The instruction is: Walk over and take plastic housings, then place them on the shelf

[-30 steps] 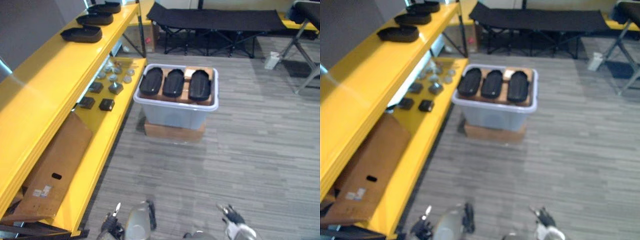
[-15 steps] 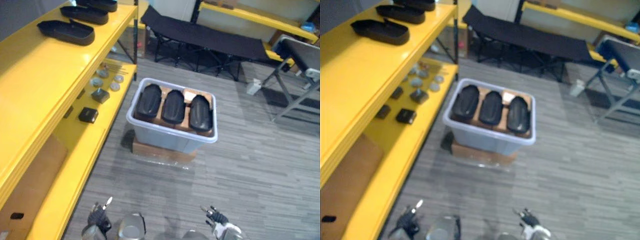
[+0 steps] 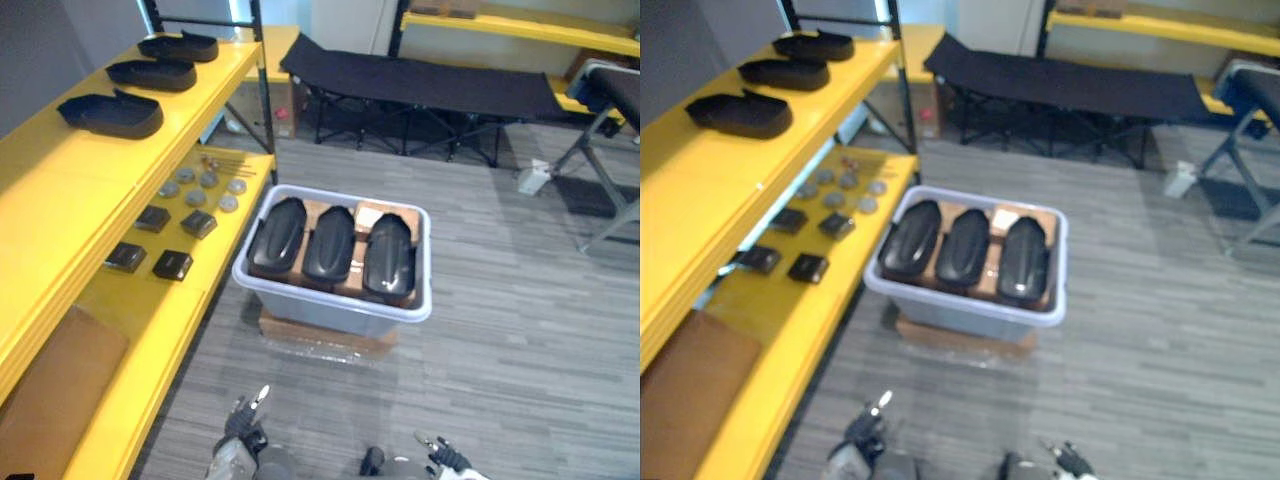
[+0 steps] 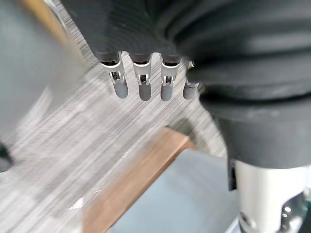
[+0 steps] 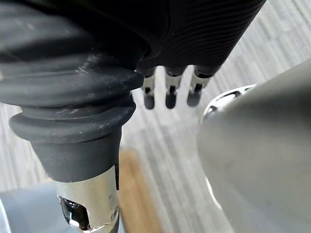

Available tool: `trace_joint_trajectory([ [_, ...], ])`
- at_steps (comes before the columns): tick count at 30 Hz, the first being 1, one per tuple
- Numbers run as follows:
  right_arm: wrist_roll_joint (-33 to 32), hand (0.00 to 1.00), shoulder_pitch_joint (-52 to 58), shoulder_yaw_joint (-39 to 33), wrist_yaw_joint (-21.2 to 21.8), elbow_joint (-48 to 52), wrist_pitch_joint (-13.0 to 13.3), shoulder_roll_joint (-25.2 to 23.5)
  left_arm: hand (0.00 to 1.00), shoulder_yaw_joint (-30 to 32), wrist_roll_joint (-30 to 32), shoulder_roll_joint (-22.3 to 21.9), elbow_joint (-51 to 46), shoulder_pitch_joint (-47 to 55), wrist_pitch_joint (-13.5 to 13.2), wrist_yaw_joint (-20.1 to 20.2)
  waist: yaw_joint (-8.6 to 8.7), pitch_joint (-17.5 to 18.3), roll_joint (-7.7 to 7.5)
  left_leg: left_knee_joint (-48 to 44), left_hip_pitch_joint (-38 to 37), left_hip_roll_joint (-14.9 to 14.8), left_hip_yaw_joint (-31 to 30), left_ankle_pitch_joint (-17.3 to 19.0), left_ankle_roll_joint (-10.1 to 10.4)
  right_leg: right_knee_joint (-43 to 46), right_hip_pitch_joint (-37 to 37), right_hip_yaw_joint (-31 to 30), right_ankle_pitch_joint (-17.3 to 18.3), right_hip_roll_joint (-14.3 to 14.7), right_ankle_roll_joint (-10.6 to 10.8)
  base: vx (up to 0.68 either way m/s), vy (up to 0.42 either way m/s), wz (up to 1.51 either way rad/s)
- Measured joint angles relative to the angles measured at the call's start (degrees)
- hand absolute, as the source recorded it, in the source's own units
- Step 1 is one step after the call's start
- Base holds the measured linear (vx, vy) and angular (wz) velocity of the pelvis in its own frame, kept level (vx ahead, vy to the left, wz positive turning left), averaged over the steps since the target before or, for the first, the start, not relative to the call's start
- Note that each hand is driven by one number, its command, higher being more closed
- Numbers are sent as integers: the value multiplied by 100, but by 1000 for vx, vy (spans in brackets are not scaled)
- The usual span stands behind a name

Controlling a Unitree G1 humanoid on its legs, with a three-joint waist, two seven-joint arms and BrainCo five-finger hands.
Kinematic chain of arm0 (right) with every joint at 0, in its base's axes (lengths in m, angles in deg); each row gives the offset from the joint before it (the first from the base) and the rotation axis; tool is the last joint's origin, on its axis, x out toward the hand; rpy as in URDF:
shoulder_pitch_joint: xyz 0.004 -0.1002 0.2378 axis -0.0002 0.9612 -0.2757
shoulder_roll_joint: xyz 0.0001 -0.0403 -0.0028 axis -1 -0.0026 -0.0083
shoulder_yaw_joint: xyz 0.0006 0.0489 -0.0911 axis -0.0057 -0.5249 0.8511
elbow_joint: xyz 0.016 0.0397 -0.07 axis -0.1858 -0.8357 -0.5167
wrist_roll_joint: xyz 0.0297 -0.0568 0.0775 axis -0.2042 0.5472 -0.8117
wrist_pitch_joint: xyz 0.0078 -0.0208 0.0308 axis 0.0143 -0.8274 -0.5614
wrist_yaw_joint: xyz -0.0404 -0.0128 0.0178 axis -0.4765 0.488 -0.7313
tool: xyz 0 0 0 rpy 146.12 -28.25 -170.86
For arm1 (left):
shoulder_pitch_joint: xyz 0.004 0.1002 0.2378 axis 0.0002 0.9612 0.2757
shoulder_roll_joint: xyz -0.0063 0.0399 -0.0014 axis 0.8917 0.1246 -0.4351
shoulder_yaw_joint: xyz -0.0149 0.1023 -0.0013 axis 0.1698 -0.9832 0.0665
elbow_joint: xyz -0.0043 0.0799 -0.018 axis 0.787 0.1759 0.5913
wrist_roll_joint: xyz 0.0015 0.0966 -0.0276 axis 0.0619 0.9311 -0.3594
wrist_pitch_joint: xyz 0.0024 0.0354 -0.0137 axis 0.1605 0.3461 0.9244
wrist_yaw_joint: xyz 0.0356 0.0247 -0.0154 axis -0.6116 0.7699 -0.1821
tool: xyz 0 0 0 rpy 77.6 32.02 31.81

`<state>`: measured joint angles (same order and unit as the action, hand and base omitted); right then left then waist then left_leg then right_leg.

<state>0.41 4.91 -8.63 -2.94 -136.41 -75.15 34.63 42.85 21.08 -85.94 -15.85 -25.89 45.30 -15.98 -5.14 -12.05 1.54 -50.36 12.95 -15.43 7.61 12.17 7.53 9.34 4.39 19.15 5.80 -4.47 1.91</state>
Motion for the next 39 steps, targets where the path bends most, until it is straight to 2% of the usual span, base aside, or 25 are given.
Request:
trace_joint_trajectory([
  [2, -30, 0, -2, -2, 5, 151, 129, 18, 0, 0, 30, 5, -4, 74, 41, 68, 5, 9, 44, 968, -43, -85, 441, -59, -90, -144, 146, -23, -62, -92, 110, 150, 33, -21],
  [3, -40, 0, -7, -2, 27, 314, 199, 16, 0, -5, 46, 1, 1, 82, 47, 163, 11, 1, 67, 1941, -107, -78, 824, -336, -232, -250, 182, -23, -96, -152, 194, 216, 184, 6],
  [4, -40, 0, -24, -4, 116, 473, 231, 42, 0, -3, 163, -34, 24, 80, 50, 259, 57, 8, 131, 2728, -148, -10, 1045, -909, -353, -293, 181, 4, -87, -151, 328, 183, 170, 15],
  [5, -39, 0, -79, 0, 122, 474, 248, 21, 0, -3, 206, 9, 52, 38, 49, 296, 55, -21, 74, 2870, -229, 108, 1056, -892, -373, -284, 188, 5, -80, -241, 392, 185, 177, 27],
  [6, -3, 0, -128, 90, 230, 551, 328, -98, 0, -17, 243, 119, 51, -23, 35, 383, 60, -112, -157, 3218, -369, 400, 1101, -999, -419, -296, 181, 17, -90, -443, 453, 155, 125, 27],
  [7, 107, 0, -195, 305, 419, 653, 475, -149, 0, -28, 257, 218, 57, -87, 12, 441, 38, -221, -302, 3373, -392, 576, 1104, -1036, -467, -279, 169, 69, -99, -581, 500, 179, 147, 25],
  [8, 138, 0, -255, 432, 525, 661, 572, -148, 0, -59, 256, 258, 59, -112, -4, 458, 23, -262, -357, 3408, -382, 649, 1098, -1043, -478, -277, 158, 93, -97, -644, 532, 142, 130, 26],
  [10, 418, 0, -415, 1104, 882, 654, 1052, -107, 0, -372, 246, 394, 78, -125, -119, 465, -49, -346, -431, 3522, -378, 940, 972, -1044, -505, -269, 159, 150, -49, -847, 646, 80, 94, 29],
  [12, 644, 0, -614, 1743, 994, 666, 1433, -15, 0, -619, 241, 457, 87, -119, -224, 461, -55, -398, -405, 3634, -367, 1152, 692, -1066, -536, -270, 161, 245, 3, -944, 660, 39, 59, 33],
  [13, 657, 0, -768, 2415, 1036, 894, 1745, 34, 0, -849, 241, 554, 76, -138, -259, 455, -54, -449, -385, 3707, -301, 1279, 442, -1097, -578, -262, 140, 313, 40, -994, 709, 21, 37, 41],
  [14, 652, 0, -868, 2846, 1073, 1291, 1932, 90, 0, -984, 241, 597, 67, -155, -263, 450, -60, -471, -380, 3721, -220, 1340, 281, -1115, -590, -249, 99, 378, 44, -1009, 716, 10, 24, 41],
  [15, 645, 0, -1013, 3166, 1066, 1769, 2045, 118, 0, -1075, 246, 633, 59, -160, -262, 432, -62, -485, -388, 3710, -118, 1373, 153, -1120, -590, -250, 50, 436, 44, -1006, 716, -6, 3, 32],
  [17, 401, 0, -1576, 3529, 793, 3144, 2195, 46, 0, -1251, 251, 777, 59, -202, -257, 322, -111, -588, -478, 3577, 114, 1353, 12, -1118, -589, -283, -22, 435, -7, -916, 650, 15, -7, 22],
  [20, -15, 0, -2410, 3326, 198, 4096, 2352, 15, 0, -1347, 248, 955, 30, -265, -309, 190, -190, -718, -637, 3487, 232, 1313, -94, -1114, -586, -377, -32, 206, -94, -823, 578, 12, 18, 17],
  [21, -165, 0, -2883, 3016, -128, 4304, 2393, 82, 0, -1342, 248, 1021, -19, -267, -371, 163, -236, -781, -711, 3475, 232, 1311, -86, -1105, -574, -390, -38, 85, -98, -802, 569, -14, 36, 0],
  [22, -320, 0, -3356, 2666, -511, 4414, 2396, 222, 0, -1339, 249, 1053, -60, -266, -406, 164, -236, -859, -711, 3462, 232, 1301, -87, -1086, -570, -381, -40, 78, -114, -792, 544, -25, 31, -5],
  [23, -417, 0, -3575, 2487, -710, 4433, 2397, 327, 0, -1327, 250, 1048, -82, -265, -435, 166, -234, -908, -698, 3457, 233, 1298, -82, -1076, -574, -375, -49, 64, -121, -791, 533, -51, 36, -8],
  [25, -637, 0, -4196, 1845, -1477, 4419, 2336, 931, 0, -1264, 252, 1025, -186, -254, -477, 171, -234, -1074, -565, 3364, 347, 1279, -64, -1017, -603, -299, -188, -56, -119, -792, 521, -82, 54, -11],
  [26, -653, 0, -4289, 1718, -1670, 4398, 2305, 1111, 0, -1230, 253, 1013, -200, -252, -482, 171, -230, -1104, -538, 3363, 386, 1279, -62, -1019, -604, -270, -244, -66, -115, -798, 513, -95, 52, -7],
  [28, -921, 0, -4502, 1275, -2230, 4137, 2124, 1689, 0, -1108, 254, 1009, -213, -194, -486, 164, -220, -1262, -459, 3321, 463, 1249, -51, -1030, -613, -259, -333, -132, -119, -780, 520, -78, 24, -8],
  [29, -982, 0, -4506, 1179, -2358, 4057, 2071, 1777, 0, -1109, 254, 1020, -222, -157, -486, 166, -218, -1282, -459, 3317, 473, 1241, -50, -1033, -610, -263, -349, -174, -121, -767, 523, -48, -5, -8],
  [31, -1147, 0, -4507, 898, -2687, 3627, 1785, 2071, 0, -1062, 259, 1059, -244, -38, -487, 172, -199, -1305, -467, 3305, 559, 1185, -57, -1049, -589, -275, -434, -198, -129, -707, 527, -14, -32, -6],
  [34, -1433, 0, -4507, 789, -2756, 2940, 1427, 2410, 0, -1035, 255, 1060, -397, -22, -523, 187, -203, -1469, -456, 3305, 593, 1114, -95, -1085, -538, -286, -453, -201, -132, -625, 523, -3, -51, -2],
  [38, -1666, 0, -4597, 790, -2623, 1874, 1255, 2783, 0, -1079, 246, 1060, -405, -42, -746, 220, -201, -1519, -430, 3305, 890, 1077, -237, -1138, -509, -270, -722, -199, -162, -549, 498, -4, -32, -1],
  [39, -1997, 0, -5171, 991, -2401, 1067, 1033, 3231, 0, -1364, 197, 1092, -397, -329, -953, 197, -256, -1594, -384, 4043, 902, 1029, -503, -1748, -428, -205, -1078, -218, -292, -402, 258, 0, 0, 0],
])
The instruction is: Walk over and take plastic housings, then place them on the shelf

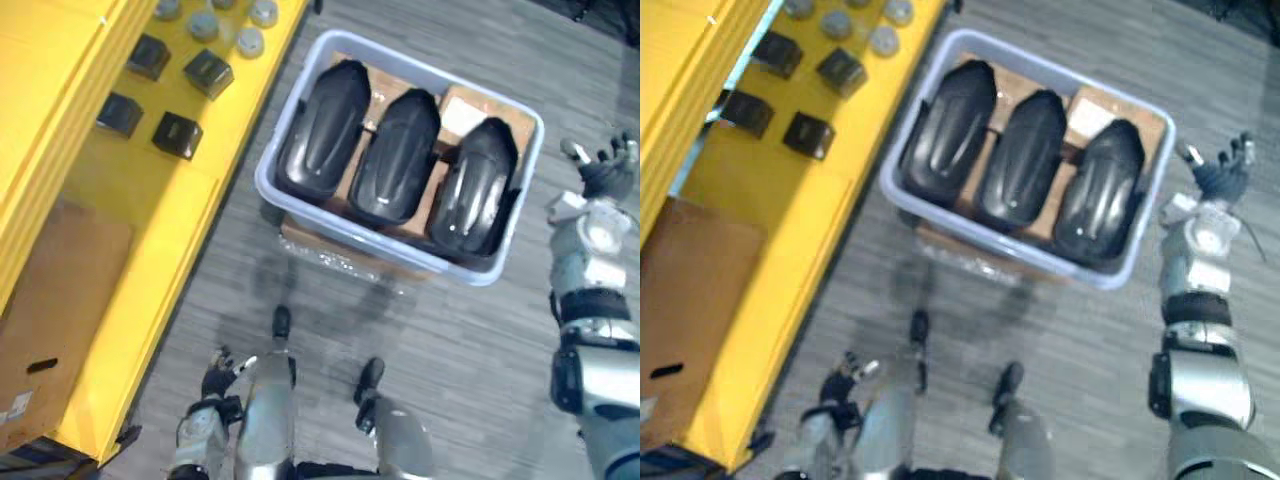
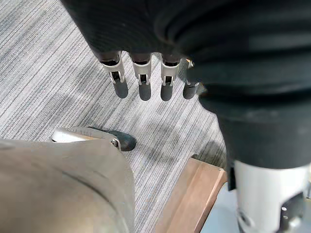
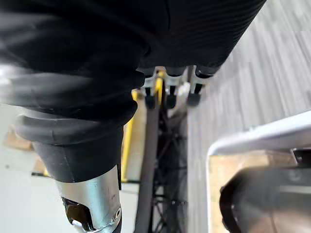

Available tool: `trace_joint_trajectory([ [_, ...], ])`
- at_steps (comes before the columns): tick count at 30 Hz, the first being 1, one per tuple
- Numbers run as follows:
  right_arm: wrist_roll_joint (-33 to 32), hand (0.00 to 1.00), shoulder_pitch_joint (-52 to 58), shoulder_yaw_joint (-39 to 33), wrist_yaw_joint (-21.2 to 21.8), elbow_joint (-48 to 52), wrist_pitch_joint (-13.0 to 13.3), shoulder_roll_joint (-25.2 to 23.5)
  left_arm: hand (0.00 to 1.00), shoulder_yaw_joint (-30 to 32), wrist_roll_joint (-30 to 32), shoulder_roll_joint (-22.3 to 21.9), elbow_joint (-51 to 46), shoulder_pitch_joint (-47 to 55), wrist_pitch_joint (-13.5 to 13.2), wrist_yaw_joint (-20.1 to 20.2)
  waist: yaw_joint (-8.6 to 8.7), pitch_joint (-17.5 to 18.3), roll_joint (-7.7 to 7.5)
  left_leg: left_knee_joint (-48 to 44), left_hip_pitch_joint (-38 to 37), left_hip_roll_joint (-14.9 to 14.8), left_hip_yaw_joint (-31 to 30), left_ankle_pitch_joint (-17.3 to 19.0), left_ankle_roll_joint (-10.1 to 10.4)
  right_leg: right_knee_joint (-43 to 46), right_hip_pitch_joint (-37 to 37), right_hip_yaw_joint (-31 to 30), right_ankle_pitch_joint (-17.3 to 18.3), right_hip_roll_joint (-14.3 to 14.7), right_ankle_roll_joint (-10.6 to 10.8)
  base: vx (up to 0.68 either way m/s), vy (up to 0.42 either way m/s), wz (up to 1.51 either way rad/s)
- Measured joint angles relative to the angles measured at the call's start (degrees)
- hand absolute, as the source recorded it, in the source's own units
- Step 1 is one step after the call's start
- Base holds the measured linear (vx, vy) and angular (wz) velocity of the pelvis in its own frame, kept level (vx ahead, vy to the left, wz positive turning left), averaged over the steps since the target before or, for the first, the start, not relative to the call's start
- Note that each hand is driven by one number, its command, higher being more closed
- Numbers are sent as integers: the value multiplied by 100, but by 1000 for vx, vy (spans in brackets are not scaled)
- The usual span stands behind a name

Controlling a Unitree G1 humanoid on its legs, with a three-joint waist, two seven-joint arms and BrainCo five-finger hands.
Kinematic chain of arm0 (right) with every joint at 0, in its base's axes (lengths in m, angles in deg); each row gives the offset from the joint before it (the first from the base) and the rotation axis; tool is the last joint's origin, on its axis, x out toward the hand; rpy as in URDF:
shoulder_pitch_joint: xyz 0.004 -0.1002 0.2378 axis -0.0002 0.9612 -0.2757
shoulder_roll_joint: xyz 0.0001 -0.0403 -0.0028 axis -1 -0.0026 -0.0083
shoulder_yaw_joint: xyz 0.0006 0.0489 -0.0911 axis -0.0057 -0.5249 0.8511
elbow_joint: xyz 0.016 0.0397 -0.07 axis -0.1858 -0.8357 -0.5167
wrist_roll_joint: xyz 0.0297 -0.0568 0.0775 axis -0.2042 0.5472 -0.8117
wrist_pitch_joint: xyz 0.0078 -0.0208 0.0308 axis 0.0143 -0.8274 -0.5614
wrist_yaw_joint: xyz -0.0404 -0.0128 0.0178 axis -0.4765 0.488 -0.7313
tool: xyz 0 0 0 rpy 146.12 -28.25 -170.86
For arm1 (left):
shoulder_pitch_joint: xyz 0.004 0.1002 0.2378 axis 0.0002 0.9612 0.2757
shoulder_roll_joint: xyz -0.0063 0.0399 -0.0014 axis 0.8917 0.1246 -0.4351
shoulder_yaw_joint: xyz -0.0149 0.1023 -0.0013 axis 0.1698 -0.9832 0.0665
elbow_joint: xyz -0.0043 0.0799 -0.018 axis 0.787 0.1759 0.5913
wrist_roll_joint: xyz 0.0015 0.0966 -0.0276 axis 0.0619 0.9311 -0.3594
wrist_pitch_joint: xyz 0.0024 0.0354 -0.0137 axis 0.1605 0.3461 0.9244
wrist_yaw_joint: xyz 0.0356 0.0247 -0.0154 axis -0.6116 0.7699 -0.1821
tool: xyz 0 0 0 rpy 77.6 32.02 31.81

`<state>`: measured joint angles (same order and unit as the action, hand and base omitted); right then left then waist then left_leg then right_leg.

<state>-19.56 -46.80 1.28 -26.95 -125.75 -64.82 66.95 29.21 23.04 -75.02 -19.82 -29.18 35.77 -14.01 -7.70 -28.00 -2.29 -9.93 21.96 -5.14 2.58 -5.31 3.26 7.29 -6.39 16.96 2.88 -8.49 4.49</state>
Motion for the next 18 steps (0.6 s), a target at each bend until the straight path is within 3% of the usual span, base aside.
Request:
trace_joint_trajectory([
  [8, 3, 0, 623, -239, 28, 101, -12, -58, 0, -8, -47, -11, -2, -2, 30, -27, -7, 0, 0, 256, -140, 22, -25, -135, 15, 34, 20, 21, 7, -11, 0, 4, -3, 2],
  [11, 20, 0, 1158, -545, 38, 220, -60, -142, 0, -44, -67, -31, -26, 0, 39, -34, 83, 5, 9, 307, -240, 88, -9, -152, -4, 137, 49, 19, 43, -89, 20, 6, 23, 1],
  [15, 200, 0, 1577, -797, 8, 109, -272, -156, 0, -47, -360, -24, -30, 14, 124, -128, 214, 18, 40, 376, -290, 160, 48, -191, -45, 155, 38, 16, 64, -184, 79, -16, 27, -3],
  [18, 525, 0, 1599, -979, -134, -117, -413, -149, 0, -129, -658, -57, 34, 13, 163, -206, 257, 11, 147, 364, -261, 185, 115, -192, -47, 148, -41, -32, 57, -234, 137, -35, 26, -9],
])
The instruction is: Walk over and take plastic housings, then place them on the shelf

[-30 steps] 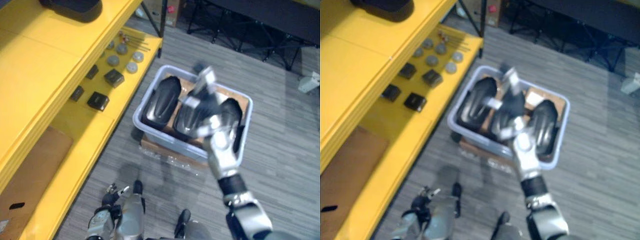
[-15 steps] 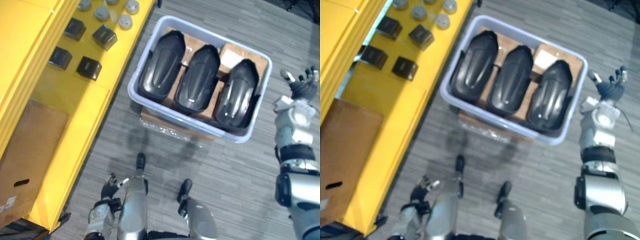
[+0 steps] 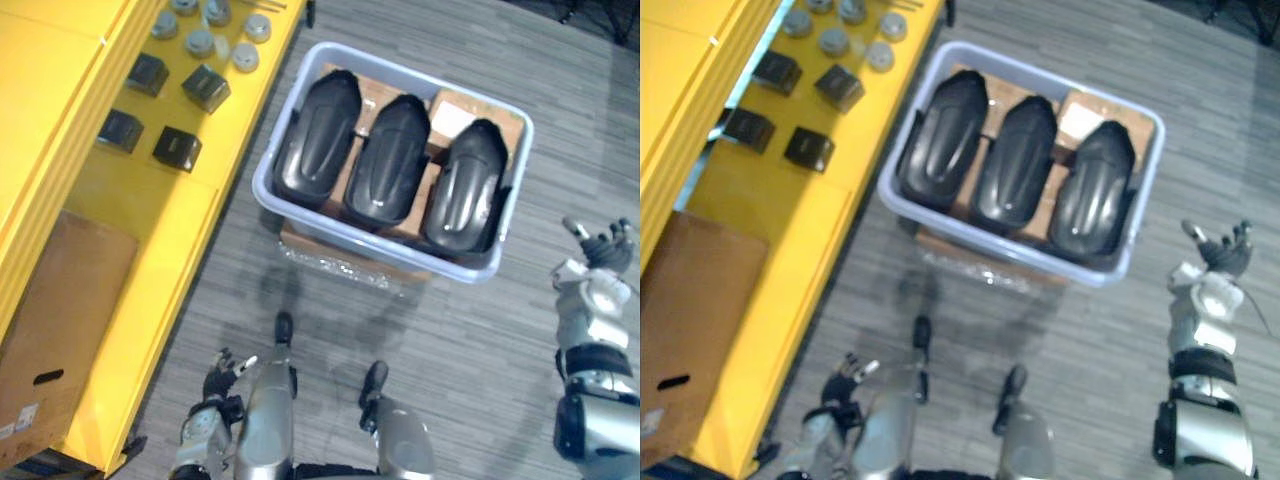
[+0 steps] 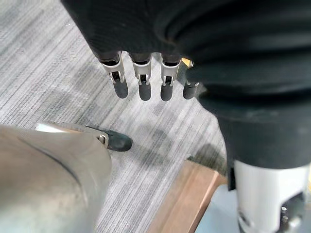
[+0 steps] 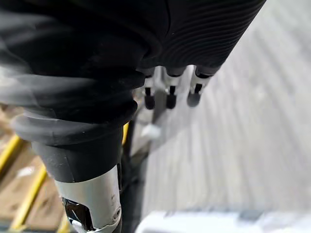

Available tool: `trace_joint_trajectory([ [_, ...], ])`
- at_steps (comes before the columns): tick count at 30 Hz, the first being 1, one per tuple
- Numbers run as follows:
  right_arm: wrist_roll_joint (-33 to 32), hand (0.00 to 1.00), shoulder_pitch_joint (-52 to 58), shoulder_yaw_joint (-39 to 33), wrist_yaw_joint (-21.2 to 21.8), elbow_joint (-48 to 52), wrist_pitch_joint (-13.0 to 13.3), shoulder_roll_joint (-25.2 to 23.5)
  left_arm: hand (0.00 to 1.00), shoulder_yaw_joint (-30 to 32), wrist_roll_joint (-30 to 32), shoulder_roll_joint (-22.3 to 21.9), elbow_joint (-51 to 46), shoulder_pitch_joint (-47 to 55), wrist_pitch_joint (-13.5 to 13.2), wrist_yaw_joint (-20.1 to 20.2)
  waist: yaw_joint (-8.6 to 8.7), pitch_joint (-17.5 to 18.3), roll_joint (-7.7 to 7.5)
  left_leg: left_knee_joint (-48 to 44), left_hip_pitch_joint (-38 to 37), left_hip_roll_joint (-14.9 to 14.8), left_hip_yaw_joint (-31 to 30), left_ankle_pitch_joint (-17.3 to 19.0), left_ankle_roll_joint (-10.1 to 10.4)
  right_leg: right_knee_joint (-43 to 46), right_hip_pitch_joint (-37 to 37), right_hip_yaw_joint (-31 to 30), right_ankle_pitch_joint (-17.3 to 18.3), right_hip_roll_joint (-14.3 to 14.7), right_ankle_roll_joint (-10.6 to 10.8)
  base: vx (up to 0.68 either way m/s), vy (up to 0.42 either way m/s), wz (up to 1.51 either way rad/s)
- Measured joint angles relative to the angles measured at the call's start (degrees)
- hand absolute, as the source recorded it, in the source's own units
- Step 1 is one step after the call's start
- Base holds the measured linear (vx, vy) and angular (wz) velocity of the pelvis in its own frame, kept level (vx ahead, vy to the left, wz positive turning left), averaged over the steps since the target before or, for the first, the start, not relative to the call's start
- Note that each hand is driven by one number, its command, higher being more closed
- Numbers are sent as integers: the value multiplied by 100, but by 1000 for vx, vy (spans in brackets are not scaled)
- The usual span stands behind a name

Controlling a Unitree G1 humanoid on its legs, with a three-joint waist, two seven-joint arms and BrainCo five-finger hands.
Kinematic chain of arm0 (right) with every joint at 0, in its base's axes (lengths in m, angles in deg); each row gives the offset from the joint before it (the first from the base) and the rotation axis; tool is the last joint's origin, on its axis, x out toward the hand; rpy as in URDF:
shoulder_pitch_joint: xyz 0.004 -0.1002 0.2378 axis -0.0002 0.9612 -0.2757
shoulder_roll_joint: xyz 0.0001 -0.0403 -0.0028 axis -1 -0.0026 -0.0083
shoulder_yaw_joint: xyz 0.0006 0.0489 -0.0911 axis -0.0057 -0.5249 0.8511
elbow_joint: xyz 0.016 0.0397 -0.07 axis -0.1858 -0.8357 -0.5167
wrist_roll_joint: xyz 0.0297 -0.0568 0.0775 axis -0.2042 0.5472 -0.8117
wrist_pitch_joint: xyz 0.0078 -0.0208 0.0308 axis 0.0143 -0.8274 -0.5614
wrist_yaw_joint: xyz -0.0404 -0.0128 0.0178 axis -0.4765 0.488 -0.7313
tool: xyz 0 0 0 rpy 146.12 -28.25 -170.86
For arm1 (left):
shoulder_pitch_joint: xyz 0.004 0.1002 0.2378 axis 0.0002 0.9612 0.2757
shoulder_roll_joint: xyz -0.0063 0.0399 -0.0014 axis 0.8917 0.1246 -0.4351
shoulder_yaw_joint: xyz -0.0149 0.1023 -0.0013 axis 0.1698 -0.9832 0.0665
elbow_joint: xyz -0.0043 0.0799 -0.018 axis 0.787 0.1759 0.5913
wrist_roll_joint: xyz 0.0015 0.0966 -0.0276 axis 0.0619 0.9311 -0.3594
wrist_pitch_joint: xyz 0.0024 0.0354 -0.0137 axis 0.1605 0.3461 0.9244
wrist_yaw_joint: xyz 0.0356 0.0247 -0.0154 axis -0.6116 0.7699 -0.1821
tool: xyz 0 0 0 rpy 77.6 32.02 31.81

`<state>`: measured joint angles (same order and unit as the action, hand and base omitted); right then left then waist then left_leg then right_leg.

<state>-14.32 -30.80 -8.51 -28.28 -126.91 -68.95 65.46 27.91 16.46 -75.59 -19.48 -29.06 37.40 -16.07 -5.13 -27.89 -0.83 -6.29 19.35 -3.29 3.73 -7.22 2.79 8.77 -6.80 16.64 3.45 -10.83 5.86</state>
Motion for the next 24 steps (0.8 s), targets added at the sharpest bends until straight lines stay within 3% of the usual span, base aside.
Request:
trace_joint_trajectory([
  [4, 130, 0, -244, 6, -219, -360, -167, 59, 0, -131, -92, 1, 89, -2, 69, -2, 5, -31, 188, 111, 80, -2, 7, -113, -56, 40, -135, -54, -13, -3, 35, -6, 4, -1],
  [9, 405, 0, -742, 295, -225, -441, -330, 398, 0, -156, -264, -5, 93, -8, 79, 11, -11, -35, 297, 277, 253, -3, -11, -256, -68, 146, -414, -64, -52, -12, 93, 6, -4, 1],
  [12, 521, 0, -1039, 490, -319, -564, -298, 499, 0, -260, -302, 4, 168, -17, 74, 13, -30, -38, 304, 275, 286, 7, -15, -259, -68, 203, -471, -63, -37, -23, 76, 12, -3, 0],
  [15, 702, 0, -1238, 604, -592, -559, -171, 618, 0, -366, -312, -53, 195, -68, 70, 19, -30, -89, 402, 275, 312, 44, -48, -259, -69, 343, -531, -27, 50, -67, 70, 21, -2, 8],
  [17, 992, 0, -1338, 725, -1020, -526, 22, 752, 0, -378, -426, -144, 206, -110, 42, 21, -27, -150, 521, 277, 342, 70, -96, -273, -75, 526, -612, 20, 155, -129, 71, -6, -8, 14],
  [20, 1069, 0, -1455, 735, -1391, -509, 184, 763, 0, -376, -510, -192, 256, -135, -17, 22, -23, -148, 537, 281, 460, 58, -96, -306, -74, 611, -774, 12, 176, -131, 73, 0, 0, 0],
  [24, 1129, 0, -1501, 761, -1260, -443, 186, 829, 0, -423, -523, -203, 274, -154, -52, 69, -25, -156, 553, 281, 462, 68, -65, -308, -73, 682, -830, -21, 207, -159, 67, 14, -8, -3],
])
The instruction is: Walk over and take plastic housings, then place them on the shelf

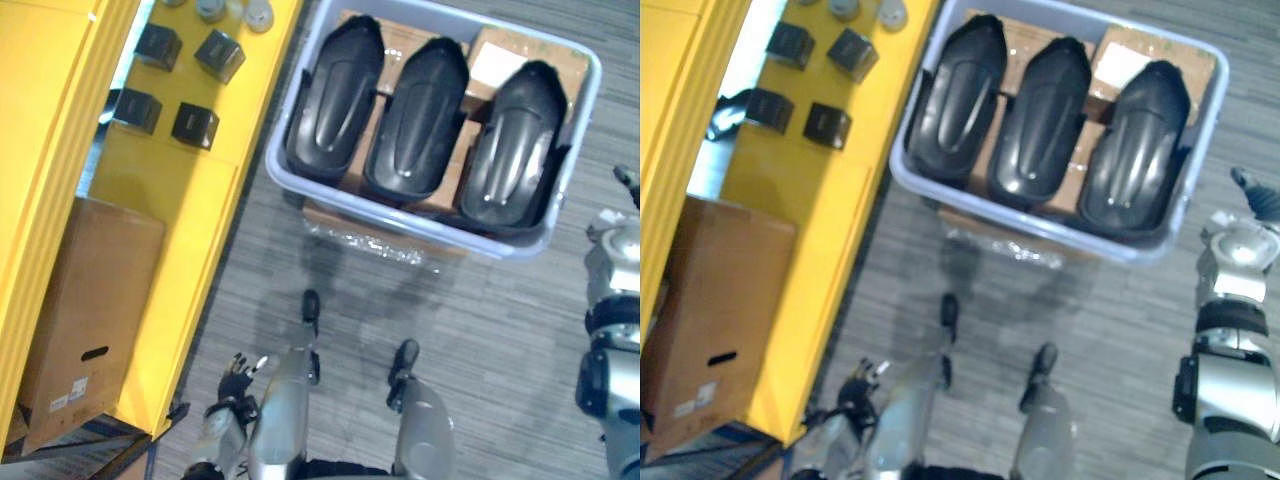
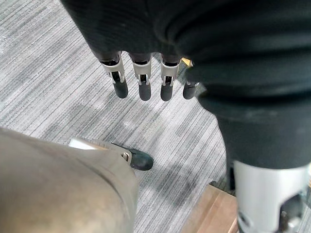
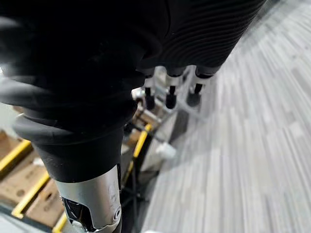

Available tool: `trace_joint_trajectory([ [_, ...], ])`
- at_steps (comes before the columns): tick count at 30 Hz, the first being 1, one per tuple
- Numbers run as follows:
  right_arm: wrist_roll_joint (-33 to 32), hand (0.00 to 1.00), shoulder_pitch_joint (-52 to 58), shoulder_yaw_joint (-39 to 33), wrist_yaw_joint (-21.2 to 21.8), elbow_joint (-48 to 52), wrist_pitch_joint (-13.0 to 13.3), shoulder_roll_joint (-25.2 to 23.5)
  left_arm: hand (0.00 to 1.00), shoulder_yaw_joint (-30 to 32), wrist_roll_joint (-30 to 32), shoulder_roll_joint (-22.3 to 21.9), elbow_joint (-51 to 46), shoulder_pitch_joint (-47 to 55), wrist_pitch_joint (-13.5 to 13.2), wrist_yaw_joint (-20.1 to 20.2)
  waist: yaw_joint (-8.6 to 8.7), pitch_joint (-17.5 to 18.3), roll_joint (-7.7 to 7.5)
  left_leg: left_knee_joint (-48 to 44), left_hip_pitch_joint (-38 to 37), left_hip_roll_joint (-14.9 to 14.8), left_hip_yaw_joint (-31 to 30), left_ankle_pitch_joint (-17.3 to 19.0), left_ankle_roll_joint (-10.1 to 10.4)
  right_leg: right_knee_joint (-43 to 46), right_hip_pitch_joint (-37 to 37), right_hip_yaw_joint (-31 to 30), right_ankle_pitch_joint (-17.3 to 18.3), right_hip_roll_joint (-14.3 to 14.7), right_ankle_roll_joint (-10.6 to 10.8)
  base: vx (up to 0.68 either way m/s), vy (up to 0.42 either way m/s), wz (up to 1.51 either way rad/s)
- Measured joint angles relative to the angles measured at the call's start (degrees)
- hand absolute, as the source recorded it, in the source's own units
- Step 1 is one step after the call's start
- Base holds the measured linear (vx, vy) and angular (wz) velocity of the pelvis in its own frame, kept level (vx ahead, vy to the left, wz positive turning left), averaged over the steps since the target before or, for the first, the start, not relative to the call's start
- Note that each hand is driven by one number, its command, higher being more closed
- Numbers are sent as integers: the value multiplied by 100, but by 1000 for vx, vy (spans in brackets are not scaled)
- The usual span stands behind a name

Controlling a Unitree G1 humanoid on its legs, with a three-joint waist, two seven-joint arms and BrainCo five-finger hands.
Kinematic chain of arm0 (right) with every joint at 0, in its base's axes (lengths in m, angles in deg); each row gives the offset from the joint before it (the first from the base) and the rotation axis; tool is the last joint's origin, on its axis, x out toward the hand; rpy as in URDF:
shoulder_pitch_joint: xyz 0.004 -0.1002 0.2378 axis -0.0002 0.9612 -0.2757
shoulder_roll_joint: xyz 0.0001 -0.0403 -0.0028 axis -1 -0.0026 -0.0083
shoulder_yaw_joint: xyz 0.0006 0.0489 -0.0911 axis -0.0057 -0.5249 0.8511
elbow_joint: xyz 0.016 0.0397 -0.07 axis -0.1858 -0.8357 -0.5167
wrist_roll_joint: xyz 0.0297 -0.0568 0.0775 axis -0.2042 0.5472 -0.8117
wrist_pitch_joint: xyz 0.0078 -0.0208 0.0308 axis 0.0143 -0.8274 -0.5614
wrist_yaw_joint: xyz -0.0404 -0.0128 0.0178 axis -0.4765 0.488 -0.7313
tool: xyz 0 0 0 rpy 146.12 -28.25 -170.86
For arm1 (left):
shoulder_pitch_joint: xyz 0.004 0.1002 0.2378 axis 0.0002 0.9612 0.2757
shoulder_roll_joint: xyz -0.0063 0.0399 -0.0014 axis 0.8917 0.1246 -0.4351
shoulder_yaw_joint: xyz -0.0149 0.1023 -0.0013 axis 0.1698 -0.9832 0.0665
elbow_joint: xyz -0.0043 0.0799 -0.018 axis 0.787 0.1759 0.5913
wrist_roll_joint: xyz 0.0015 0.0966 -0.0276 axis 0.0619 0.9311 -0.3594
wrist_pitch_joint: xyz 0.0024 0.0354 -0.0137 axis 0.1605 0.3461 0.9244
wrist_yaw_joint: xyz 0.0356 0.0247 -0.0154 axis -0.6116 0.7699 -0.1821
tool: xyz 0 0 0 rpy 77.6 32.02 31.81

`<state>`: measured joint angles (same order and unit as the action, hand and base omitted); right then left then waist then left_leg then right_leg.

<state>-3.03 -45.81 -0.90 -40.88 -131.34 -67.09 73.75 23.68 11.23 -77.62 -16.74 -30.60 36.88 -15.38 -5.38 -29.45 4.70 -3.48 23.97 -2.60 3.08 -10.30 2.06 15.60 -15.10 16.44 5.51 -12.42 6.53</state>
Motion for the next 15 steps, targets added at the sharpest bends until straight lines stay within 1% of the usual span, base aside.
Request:
trace_joint_trajectory([
  [3, -2, 0, -17, 202, 304, 115, -26, 72, 0, -104, -13, 0, 44, -44, -59, 64, 0, -1, 7, 0, 5, 21, 37, 0, 0, 134, -91, -60, 59, -46, 27, 5, -8, -3],
  [5, -7, 0, -23, 317, 503, 113, -41, 80, 0, -121, -14, -21, 52, -68, -93, 78, 0, -19, 48, -3, 8, 24, 30, 0, 0, 157, -96, -56, 71, -49, 23, 0, -7, 2],
  [7, -16, 0, -78, 468, 695, 98, -43, 107, 0, -147, -17, -78, 92, -116, -124, 122, -5, -64, 139, -2, 29, 31, 9, -3, -3, 208, -128, -43, 97, -61, 17, -11, -15, 5],
  [12, -20, 0, -372, 789, 1010, 27, -54, 133, 0, -171, -69, -115, 144, -164, -165, 162, -13, -105, 273, -5, 220, 26, -76, -66, 10, 400, -348, 26, 174, -78, 15, -6, -19, 6],
  [13, -20, 0, -379, 831, 1057, 18, -76, 138, 0, -174, -136, -119, 147, -165, -172, 165, -30, -105, 273, -5, 229, 27, -84, -69, 14, 446, -370, 32, 196, -87, 15, 10, -31, 14],
  [15, -22, 0, -410, 896, 1206, 12, -217, 144, 0, -179, -187, -129, 166, -163, -215, 170, -64, -105, 274, -14, 224, 37, -112, -83, 33, 562, -389, 58, 273, -119, -2, 21, -39, 9],
])
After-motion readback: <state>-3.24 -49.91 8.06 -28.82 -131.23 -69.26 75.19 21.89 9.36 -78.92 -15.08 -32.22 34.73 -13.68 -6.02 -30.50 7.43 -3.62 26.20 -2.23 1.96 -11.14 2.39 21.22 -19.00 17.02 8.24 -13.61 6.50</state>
